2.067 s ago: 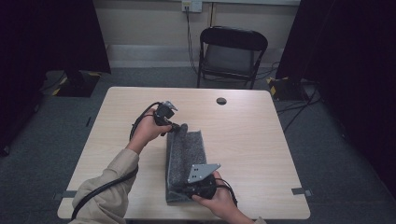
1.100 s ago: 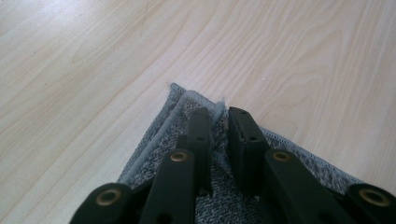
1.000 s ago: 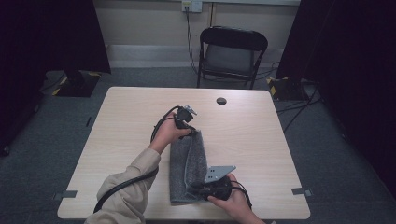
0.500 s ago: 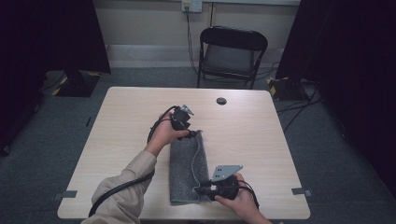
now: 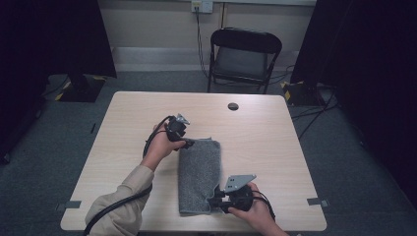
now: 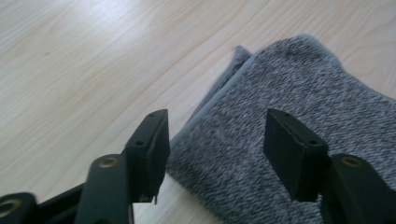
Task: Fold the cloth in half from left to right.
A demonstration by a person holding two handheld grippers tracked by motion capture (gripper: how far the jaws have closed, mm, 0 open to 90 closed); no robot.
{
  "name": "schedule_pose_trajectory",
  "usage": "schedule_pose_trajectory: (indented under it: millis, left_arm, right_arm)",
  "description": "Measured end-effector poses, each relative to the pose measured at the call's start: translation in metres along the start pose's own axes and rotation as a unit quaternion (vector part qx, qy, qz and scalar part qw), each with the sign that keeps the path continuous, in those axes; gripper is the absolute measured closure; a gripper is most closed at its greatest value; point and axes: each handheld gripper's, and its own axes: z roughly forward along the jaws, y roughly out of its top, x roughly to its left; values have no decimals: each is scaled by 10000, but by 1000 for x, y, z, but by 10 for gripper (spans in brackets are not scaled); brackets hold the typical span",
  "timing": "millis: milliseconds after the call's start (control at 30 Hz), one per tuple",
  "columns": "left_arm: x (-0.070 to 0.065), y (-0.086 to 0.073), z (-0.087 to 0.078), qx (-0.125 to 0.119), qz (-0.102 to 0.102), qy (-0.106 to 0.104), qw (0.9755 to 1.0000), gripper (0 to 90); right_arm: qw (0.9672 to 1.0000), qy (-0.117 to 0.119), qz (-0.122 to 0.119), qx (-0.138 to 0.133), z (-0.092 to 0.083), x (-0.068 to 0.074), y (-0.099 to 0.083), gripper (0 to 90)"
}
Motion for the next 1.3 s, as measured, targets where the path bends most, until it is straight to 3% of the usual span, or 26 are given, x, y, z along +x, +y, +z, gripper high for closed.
schedule_pose_trajectory:
  millis: [133, 200, 300, 533, 800, 1100, 1300]
  left_arm:
    - [7, -5, 4, -38, -138, 22, 9999, 483]
    - [9, -6, 6, 17, -91, 92, 9999, 518]
    - [11, -9, 12, 89, -141, -26, 9999, 562]
    - [15, -16, 18, 198, -111, -82, 9997, 651]
    - [14, -18, 22, 398, -108, -186, 9990, 858]
    - [27, -16, 3, 184, -406, -159, 9989, 865]
    - [38, -23, -7, 134, -603, -89, 9981, 854]
  right_arm:
    - [10000, -29, -3, 91, 1, -3, -2, 626]
    - [9999, -10, -33, 135, 3, -3, -3, 616]
    - [9997, 8, -95, 220, 5, -3, -4, 590]
    - [9989, -16, -214, 411, 3, -4, -6, 543]
    - [9988, -88, -289, 390, 4, -4, -10, 546]
    - [9986, -224, -349, 329, 4, 0, -12, 554]
    - [9987, -252, -359, 260, 4, 0, -14, 555]
